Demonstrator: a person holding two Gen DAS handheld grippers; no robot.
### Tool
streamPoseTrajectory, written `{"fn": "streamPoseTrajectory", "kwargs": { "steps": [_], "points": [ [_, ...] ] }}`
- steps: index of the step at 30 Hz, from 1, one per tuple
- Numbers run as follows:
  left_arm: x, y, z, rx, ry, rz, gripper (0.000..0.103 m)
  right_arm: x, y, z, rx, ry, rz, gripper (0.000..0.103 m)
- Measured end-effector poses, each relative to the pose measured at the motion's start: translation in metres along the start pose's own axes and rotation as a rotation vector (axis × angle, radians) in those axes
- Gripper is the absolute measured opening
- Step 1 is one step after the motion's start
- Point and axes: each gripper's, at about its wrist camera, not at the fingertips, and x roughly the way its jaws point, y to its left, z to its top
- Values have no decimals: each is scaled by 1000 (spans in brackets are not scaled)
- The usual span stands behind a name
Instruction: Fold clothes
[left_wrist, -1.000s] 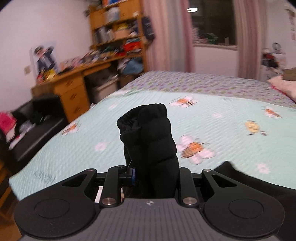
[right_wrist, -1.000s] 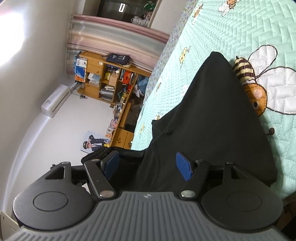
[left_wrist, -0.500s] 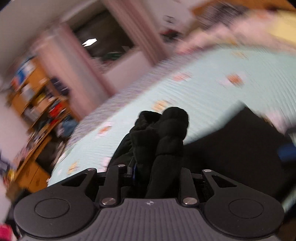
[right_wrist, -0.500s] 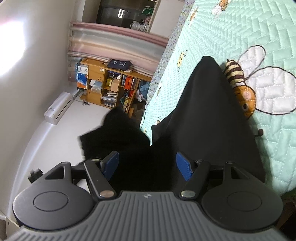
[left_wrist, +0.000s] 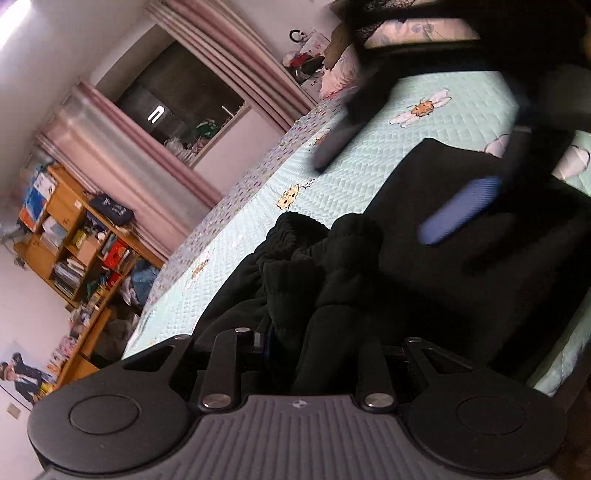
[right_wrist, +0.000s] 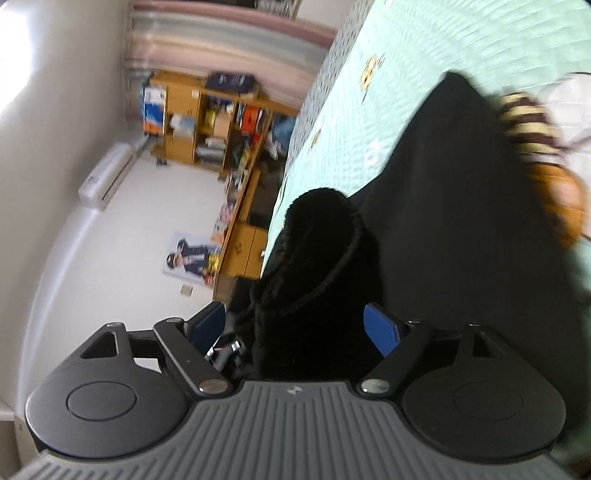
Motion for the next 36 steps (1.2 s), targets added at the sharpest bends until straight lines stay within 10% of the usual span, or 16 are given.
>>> {"fn": "streamPoseTrajectory", "kwargs": {
  "steps": [10,22,36],
  "points": [
    [2,-12,-6,83,-8,35,30,36,28,20,-54,78,-108,87],
    [-8,-17,-8,120,-3,50,42,-15,46,-11,-31,56,115,87],
    [-3,-33,-14,192,21,72,52,28,47,-8,-39,242,-110,86]
  ]
}}
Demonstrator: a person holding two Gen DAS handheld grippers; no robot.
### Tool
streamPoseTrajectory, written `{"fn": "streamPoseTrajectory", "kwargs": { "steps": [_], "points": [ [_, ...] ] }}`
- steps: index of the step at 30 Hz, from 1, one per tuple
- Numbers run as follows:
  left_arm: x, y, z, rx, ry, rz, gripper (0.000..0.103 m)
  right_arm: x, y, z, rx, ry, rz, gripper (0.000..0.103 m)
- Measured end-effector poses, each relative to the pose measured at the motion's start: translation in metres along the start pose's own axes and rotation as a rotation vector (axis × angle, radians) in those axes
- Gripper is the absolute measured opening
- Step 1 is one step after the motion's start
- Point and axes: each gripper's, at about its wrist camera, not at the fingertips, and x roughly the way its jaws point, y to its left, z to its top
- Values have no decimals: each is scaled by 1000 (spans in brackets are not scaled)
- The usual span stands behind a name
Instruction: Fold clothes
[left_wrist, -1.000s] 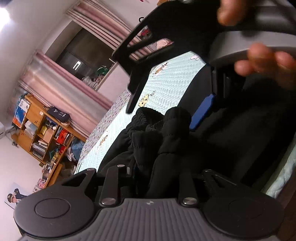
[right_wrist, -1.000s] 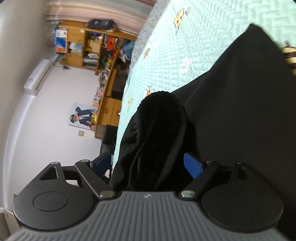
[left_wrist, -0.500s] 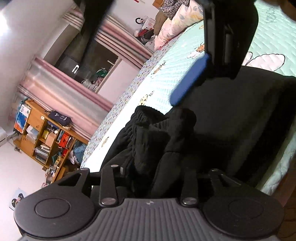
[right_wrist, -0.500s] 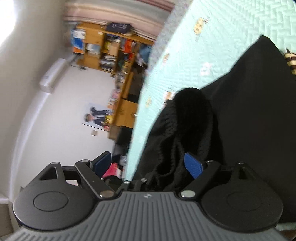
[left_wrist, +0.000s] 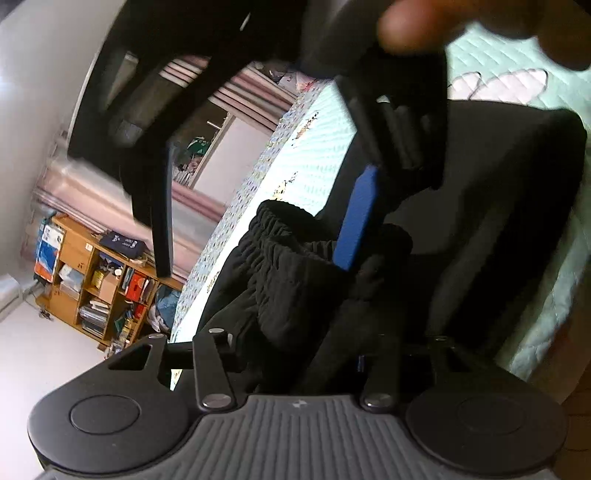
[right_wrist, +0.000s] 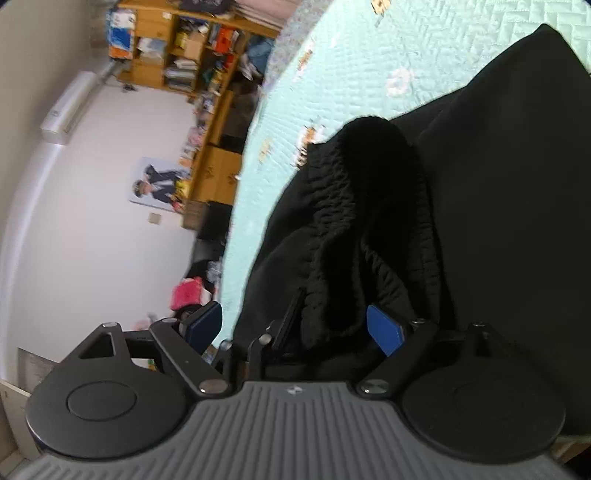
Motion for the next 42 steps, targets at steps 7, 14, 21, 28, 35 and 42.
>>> {"fn": "streamPoseTrajectory", "kwargs": {
  "steps": [7,14,21,28,35,42],
  "points": [
    [6,6,0,2,26,-13,57,11,-8,1,-94,49,-18,50],
    [-22,31,-14,-4,-81,84,102,-33,-4,-6,-186,0,-24,17],
    [-38,22,-24,99,-140,97,102,-46,-12,-6,-195,13,-80,17],
    [-13,18,-25,149,-81,-35,97,-27,-18,-6,-212,67,-170,18],
    [7,17,-22,166,-52,-140,39,-30,-31,-10,-130,54,-136,25],
    [29,98,-25,-256,42,-403,32,-59,-47,-17,-20,-99,-90,68]
  ]
}}
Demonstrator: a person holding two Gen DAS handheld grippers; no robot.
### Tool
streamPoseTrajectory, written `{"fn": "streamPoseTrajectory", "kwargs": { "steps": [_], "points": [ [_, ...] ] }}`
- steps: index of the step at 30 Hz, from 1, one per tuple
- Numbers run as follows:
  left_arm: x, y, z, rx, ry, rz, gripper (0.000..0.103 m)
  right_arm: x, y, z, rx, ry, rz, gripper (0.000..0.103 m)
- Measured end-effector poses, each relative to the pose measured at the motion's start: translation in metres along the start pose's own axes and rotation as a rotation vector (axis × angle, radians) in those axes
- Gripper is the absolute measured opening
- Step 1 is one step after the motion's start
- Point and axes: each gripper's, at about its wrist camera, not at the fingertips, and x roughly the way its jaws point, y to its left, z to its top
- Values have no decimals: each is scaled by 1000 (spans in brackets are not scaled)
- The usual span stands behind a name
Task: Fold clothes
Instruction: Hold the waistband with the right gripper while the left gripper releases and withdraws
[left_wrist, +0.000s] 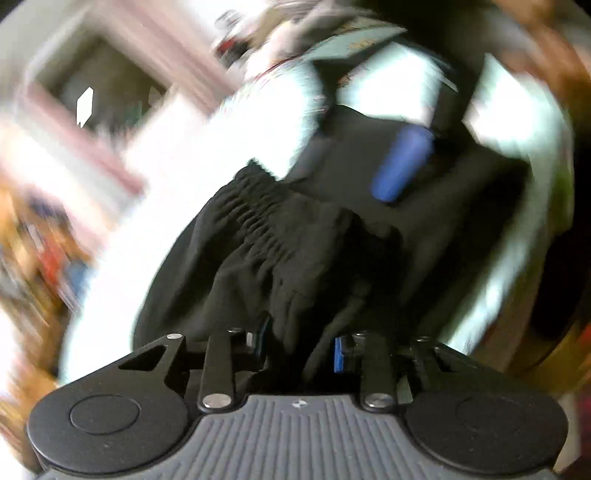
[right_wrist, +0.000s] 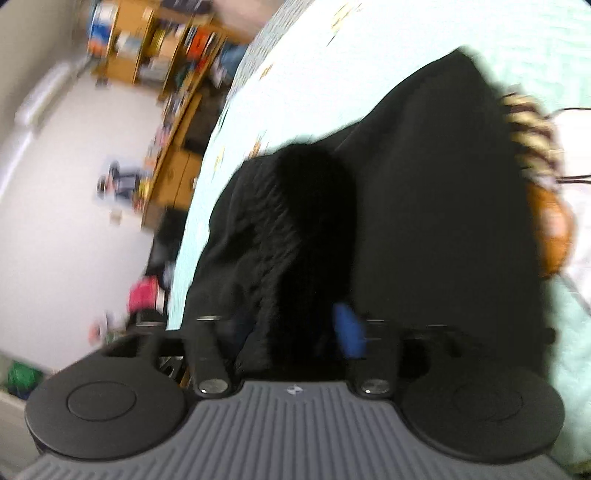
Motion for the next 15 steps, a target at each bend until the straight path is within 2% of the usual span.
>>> {"fn": "streamPoseTrajectory", "kwargs": {
  "steps": [4,9,11,13,14,15],
  "points": [
    [6,54,-8,-286,27,-188,29,-9,-14,-3,84,-32,103,73],
    [11,116,-19,-628,58,-413,28,10,-19,6,166,-4,148,75],
    [-7,91,-34,-604,49,-396,28,19,-17,13,194,11,155,75],
    [-12,92,-37,-579,45,-385,28,29,-16,20,221,25,162,76],
    [-13,93,-38,-570,43,-381,28,34,-13,22,224,38,144,81],
    [-13,92,-37,-574,41,-385,28,39,-10,23,225,52,122,82]
  ]
}}
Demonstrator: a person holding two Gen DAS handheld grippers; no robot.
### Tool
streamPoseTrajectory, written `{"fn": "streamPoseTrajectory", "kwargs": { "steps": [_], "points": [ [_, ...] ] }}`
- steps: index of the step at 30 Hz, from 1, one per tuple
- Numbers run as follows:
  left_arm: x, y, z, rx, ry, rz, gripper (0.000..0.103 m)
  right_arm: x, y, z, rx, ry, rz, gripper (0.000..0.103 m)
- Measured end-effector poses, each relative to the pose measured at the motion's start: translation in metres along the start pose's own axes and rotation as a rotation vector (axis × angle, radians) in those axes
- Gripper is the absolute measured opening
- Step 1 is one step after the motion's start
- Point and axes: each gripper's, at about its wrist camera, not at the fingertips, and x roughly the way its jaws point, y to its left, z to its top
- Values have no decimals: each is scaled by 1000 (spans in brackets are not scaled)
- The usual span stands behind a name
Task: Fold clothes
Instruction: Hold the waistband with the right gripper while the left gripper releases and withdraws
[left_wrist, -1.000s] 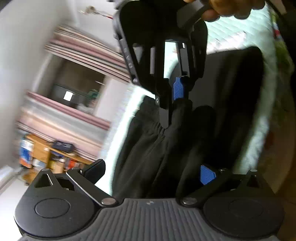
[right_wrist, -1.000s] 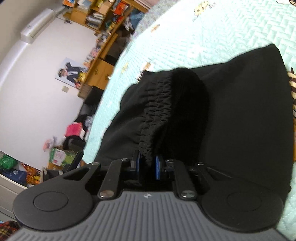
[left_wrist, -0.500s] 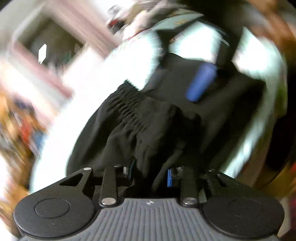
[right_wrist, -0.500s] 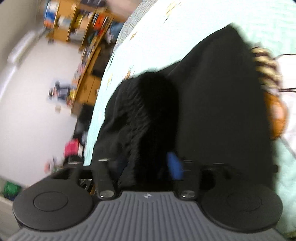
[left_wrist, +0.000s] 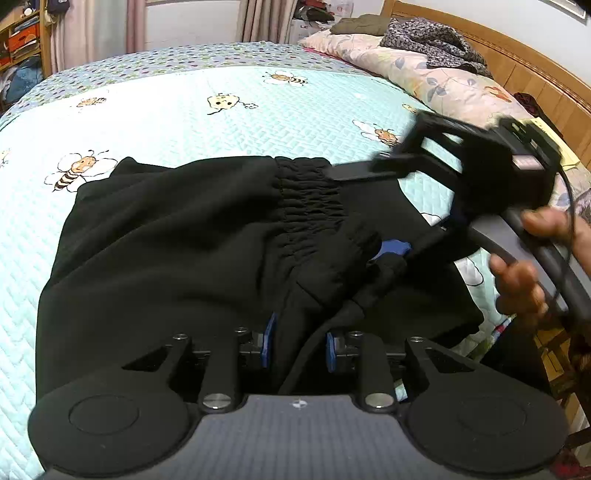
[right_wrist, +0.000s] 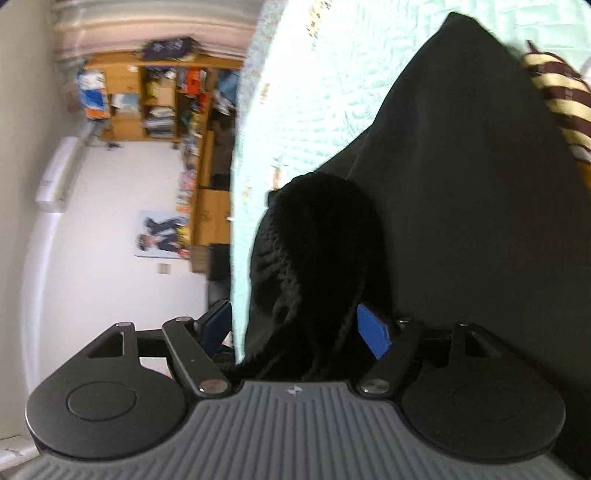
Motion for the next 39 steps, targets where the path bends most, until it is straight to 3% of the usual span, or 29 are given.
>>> {"fn": "streamPoseTrajectory", "kwargs": {
  "steps": [7,12,14,18,20,22,29,32,34,36,37,39],
  "points": [
    [10,1,4,-47,-11,-57,28,26,15,-5,-2,96,-112,84],
    [12,-2,-1,-4,-19,-68,29,44,23,-2,24,71,-79,85],
    [11,-6,-3,31,-26,-54,29,56,29,-3,-21,74,-96,83],
    [4,-35,-13,217,-55,58,29,70,48,-1,-178,67,-182,49],
    [-8,-41,-7,242,-85,71,29,71,62,-4,-260,51,-212,40],
    [-21,-48,-1,267,-115,85,29,69,80,-9,-340,26,-220,38],
    [-64,-70,21,353,-221,128,29,41,133,-4,-306,-28,75,35],
    [-73,-84,35,382,-238,61,30,19,149,-4,-310,-69,140,35],
    [-59,-98,33,414,-212,13,33,0,136,-1,-293,-110,137,35],
    [-27,-114,23,452,-155,-10,51,-17,108,4,-263,-156,89,35],
    [-6,-120,15,467,-110,-12,52,-25,94,7,-248,-179,65,35],
    [41,-128,-3,471,40,3,38,-8,68,15,-275,-225,-130,37]
  ]
}}
